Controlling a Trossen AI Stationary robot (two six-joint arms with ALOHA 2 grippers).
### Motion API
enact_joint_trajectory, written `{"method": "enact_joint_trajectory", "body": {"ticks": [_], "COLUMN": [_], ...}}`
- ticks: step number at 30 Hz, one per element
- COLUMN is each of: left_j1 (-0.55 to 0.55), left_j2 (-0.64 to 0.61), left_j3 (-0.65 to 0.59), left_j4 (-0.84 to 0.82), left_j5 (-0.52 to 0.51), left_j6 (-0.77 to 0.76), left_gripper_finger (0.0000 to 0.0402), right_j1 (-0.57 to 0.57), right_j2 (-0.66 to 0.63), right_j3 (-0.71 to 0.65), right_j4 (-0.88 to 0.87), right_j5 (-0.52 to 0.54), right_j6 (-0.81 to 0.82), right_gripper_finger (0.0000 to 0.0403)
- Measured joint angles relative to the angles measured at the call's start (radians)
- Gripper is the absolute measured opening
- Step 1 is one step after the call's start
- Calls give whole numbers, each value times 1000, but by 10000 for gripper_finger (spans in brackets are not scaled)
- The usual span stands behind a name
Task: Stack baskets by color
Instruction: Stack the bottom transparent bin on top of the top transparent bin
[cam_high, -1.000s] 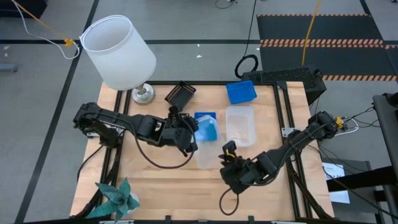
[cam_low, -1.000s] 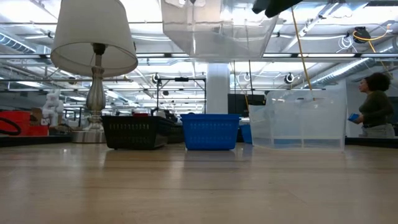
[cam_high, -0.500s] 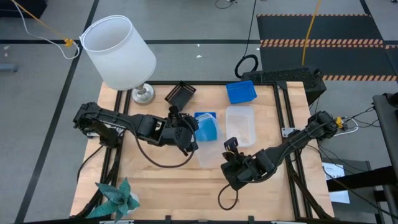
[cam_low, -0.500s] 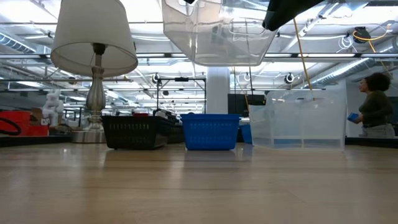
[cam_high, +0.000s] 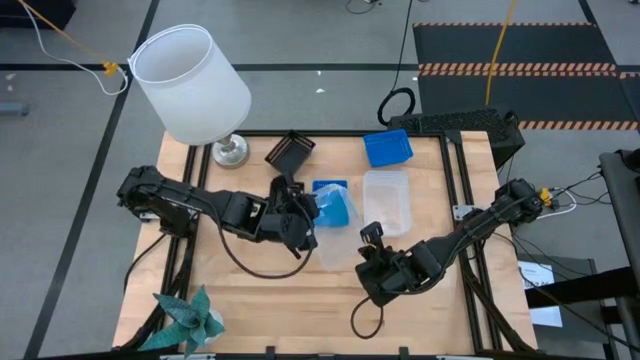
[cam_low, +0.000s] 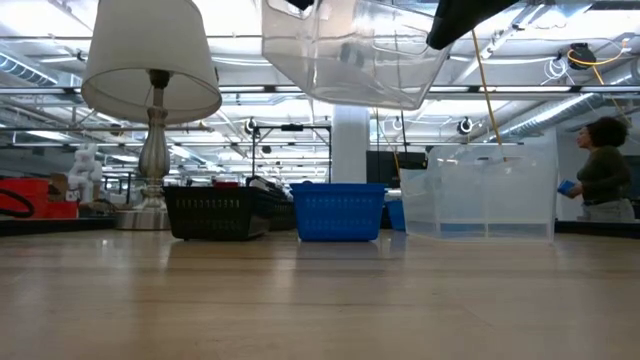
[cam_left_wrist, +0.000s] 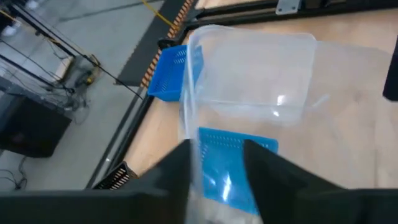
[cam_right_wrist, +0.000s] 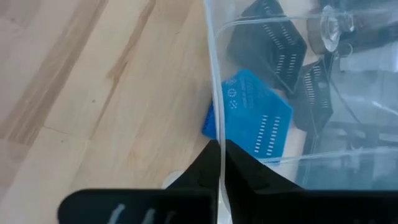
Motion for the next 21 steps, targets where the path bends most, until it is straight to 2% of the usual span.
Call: {"method": "enact_joint_trajectory", "body": {"ticks": [5,9,12,16,21], "left_j1": [-18,-41,-67,-100,-138], "left_j2": [-2,-17,-33,-59,-83], "left_j3": [0,1,0,1,0], "left_j4": [62,134,144,130,79], "left_j5": [-45,-63,-146,-262,-276], "left_j6": [22,69,80,78,57], "left_gripper_finger": [259,303,310,298,273], "right_j1": [0,-1,-1,0,0], "right_j2": [0,0,0,-1,-39], "right_j3": [0,0,0,0,0], "right_j4": [0,-5,-14,-61,-143], "right_j5": [3,-3,-43,-74,-74], "right_j6": [16,33,53,98,195], "right_gripper_finger": [1,1,1,1,1]}}
